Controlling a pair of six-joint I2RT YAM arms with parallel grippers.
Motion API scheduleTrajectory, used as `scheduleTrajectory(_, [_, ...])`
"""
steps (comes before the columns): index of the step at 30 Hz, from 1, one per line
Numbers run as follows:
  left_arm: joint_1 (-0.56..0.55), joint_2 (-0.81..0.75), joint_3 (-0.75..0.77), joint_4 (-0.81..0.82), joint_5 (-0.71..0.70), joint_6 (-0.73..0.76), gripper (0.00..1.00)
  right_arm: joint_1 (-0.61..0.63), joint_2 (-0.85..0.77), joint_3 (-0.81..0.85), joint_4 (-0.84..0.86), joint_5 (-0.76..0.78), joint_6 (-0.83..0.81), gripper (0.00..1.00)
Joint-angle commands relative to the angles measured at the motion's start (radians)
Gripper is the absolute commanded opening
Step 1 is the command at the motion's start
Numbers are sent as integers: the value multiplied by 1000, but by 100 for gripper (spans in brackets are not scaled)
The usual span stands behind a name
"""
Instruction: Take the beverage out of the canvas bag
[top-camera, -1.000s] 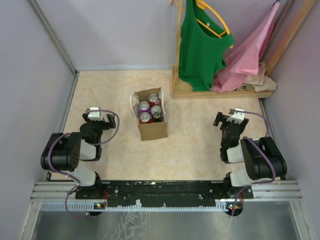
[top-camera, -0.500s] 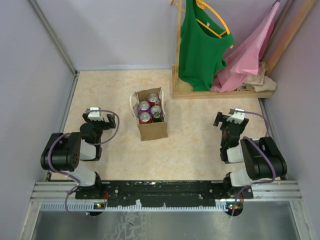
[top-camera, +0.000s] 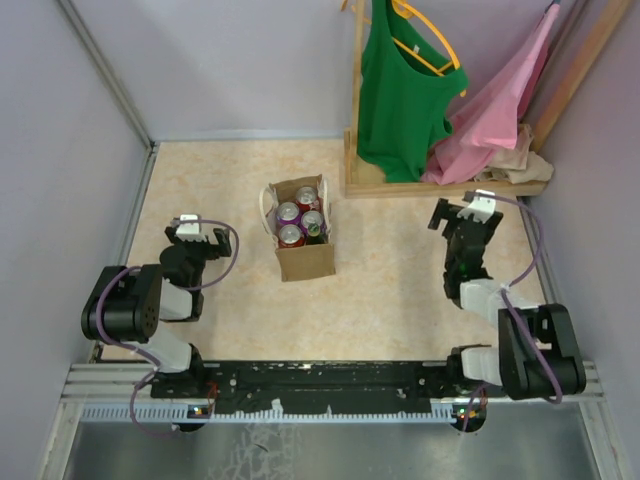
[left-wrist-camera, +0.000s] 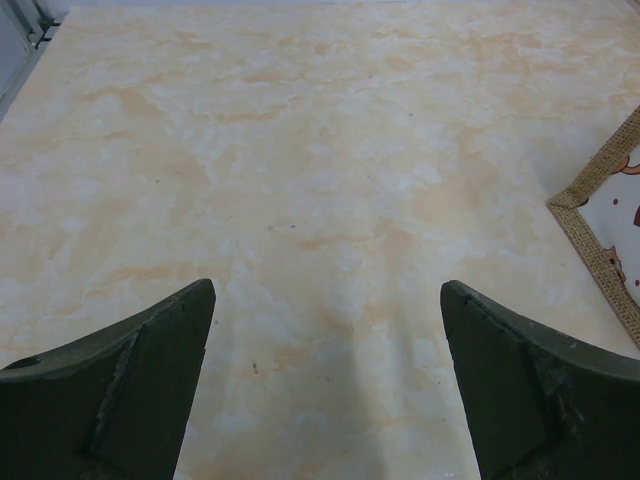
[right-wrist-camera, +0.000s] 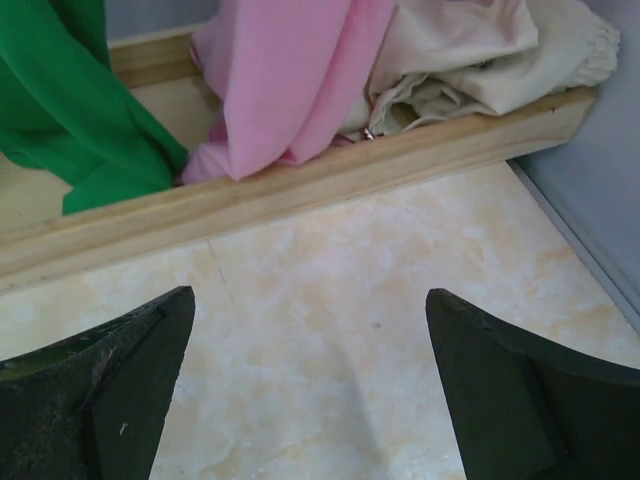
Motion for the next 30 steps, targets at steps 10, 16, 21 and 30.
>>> scheduleTrajectory(10, [2, 7, 10, 8, 15, 6, 100, 282, -87, 499, -672, 103, 3, 99])
scheduleTrajectory(16, [1, 7, 10, 9, 14, 5, 100, 465, -88, 659, -782, 54, 27, 96])
scheduleTrajectory(21, [0, 7, 10, 9, 14, 5, 100, 577, -86, 752, -826, -30, 35, 87])
scheduleTrajectory(30, [1, 7, 11, 8, 14, 5, 100, 781, 26, 858, -852, -79, -49, 37])
